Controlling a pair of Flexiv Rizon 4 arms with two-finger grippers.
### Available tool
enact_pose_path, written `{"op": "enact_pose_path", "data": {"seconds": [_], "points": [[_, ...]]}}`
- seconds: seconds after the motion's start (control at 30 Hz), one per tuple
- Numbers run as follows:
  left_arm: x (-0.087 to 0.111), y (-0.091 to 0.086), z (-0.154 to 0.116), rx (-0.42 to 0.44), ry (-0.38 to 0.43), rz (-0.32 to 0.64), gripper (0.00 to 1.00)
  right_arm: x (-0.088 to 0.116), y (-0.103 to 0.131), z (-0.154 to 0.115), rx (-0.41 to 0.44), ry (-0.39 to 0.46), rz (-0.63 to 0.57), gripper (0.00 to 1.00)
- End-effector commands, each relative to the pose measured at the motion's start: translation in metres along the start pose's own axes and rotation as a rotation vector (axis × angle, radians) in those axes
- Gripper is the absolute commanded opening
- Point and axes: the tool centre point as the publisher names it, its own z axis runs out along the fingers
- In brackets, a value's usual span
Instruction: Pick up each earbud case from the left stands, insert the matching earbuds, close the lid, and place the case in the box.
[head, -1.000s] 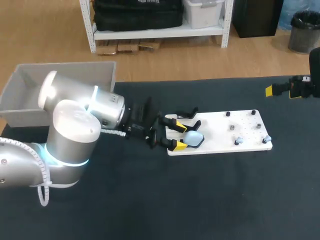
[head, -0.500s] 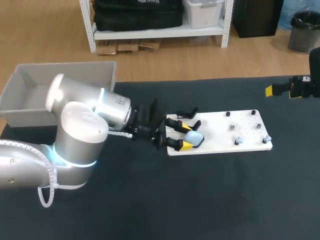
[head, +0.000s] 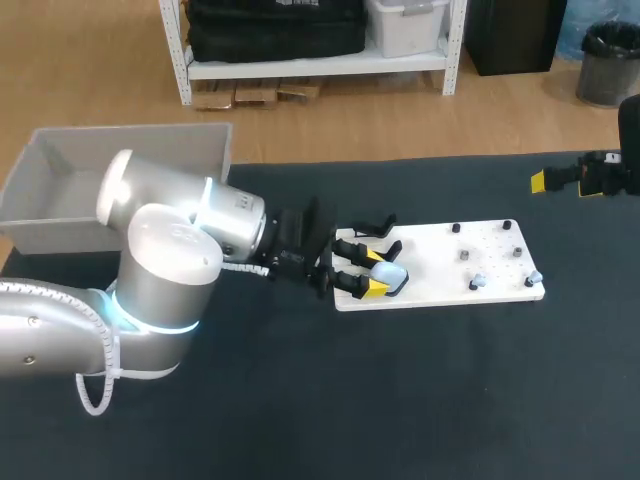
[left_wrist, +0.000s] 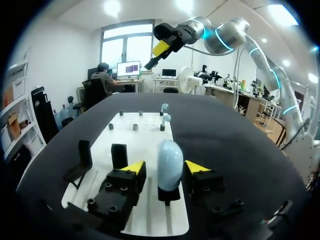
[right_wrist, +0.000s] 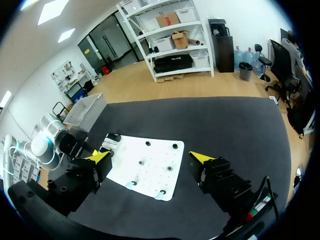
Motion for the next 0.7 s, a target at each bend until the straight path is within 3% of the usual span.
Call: {"op": "enact_pose_path", "data": {"seconds": [0.03,0.27,0.47,0.57,0.7], "points": [[0.0023,-0.0012,0.0010,0.001,0.000,0.003,0.48,0.0000,0.0000,0.0000,0.000,0.000,0.000,1.00],[0.0038,0.0016,0.0010,-0.008,0.001,0.001,0.52,0.0000,0.0000,0.0000,0.000,0.000,0.000,1.00],[0.0047,0.0001,0.0010,-0.005,0.005,0.001,0.47,0.0000,0.0000,0.0000,0.000,0.000,0.000,1.00],[0.0052,-0.0004,0.0012,-0.004,0.006,0.002,0.38,0.0000,0.0000,0.0000,0.000,0.000,0.000,1.00],[0.0052,-0.0007,0.0012,-0.003,0.004,0.002,0.15,0.0000,0.0000,0.0000,0.000,0.000,0.000,1.00]]}}
